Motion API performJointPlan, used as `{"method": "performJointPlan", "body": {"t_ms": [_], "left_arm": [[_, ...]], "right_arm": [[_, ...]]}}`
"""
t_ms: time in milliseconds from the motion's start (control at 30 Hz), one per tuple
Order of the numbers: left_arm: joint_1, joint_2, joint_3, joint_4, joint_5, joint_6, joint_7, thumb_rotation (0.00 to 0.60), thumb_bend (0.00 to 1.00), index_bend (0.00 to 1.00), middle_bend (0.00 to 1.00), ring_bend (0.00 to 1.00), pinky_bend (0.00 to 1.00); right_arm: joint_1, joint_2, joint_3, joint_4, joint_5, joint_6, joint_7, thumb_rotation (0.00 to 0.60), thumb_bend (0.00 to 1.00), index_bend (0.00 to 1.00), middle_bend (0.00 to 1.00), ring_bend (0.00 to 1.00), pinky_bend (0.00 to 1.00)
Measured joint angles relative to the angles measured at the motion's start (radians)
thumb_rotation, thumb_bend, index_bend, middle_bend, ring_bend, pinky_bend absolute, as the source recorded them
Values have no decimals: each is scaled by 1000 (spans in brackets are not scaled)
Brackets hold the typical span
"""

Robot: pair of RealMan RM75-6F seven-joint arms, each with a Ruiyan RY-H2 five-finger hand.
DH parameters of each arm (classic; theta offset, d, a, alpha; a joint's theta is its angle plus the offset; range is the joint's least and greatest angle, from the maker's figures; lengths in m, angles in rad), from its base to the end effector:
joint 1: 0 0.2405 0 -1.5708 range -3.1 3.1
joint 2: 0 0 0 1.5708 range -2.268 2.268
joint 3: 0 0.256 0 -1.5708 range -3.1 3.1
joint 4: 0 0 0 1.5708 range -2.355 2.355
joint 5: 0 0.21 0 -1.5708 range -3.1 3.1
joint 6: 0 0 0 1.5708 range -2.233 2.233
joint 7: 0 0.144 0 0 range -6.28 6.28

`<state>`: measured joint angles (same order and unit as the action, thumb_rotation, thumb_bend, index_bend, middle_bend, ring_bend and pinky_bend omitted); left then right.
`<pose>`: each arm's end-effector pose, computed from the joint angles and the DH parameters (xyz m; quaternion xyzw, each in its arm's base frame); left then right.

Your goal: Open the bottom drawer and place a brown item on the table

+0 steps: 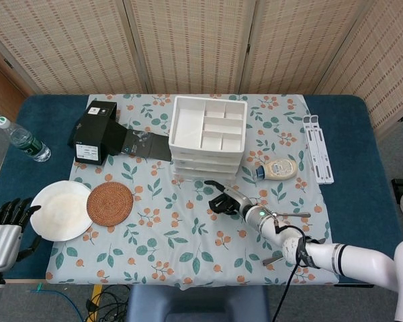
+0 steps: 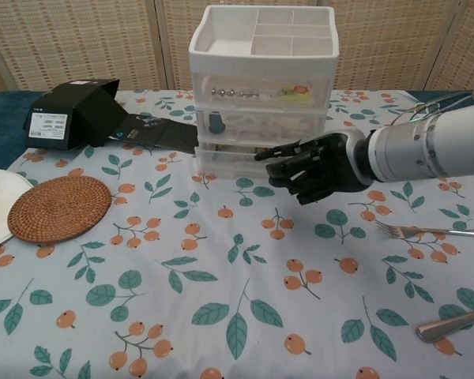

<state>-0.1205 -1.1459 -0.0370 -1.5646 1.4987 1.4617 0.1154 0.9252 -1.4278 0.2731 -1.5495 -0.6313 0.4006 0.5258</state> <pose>-0.3141 0.1902 0.1503 -0.6310 -0.3459 -0.3489 0.6004 -0.1121 -0.3550 -0.0322 0.4590 -0.8187 0.3242 0.1178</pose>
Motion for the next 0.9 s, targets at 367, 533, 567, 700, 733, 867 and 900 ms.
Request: {"method": "performJointPlan", "body": {"t_ms": [367, 533, 567, 700, 733, 867, 900], "left_arm": [[-2, 1, 0, -7, -3, -3, 9, 600, 318, 204, 126, 71, 92], [-4, 1, -1, -8, -8, -9, 14, 600, 318, 204, 126, 71, 92], [-4, 0, -1, -8, -8, -10, 15, 600, 318, 204, 126, 71, 92], [-7, 0, -2, -10, -9, -14, 16, 600, 318, 204, 126, 71, 92], [-7, 0, -2, -10, -10, -14, 17, 600, 318, 204, 126, 71, 92], [-8, 0, -2, -12, -10, -14, 18, 600, 318, 204, 126, 71, 92], [-7, 1, -2, -12, -10, -13, 18, 600, 318, 204, 126, 71, 92]], "right_arm": [[61, 22, -76, 29, 109, 54, -105, 600, 616, 38, 795, 1000, 1000], [87, 3, -93, 69, 149, 59, -137, 600, 616, 38, 794, 1000, 1000], [91, 0, -95, 75, 155, 60, -141, 600, 616, 38, 793, 1000, 1000], [106, -12, -101, 100, 182, 55, -157, 600, 616, 38, 793, 1000, 1000], [110, -16, -103, 107, 189, 51, -161, 600, 616, 38, 792, 1000, 1000], [123, -27, -108, 126, 207, 37, -175, 600, 616, 38, 792, 1000, 1000], [124, -28, -109, 127, 209, 35, -178, 600, 616, 38, 792, 1000, 1000]]}}
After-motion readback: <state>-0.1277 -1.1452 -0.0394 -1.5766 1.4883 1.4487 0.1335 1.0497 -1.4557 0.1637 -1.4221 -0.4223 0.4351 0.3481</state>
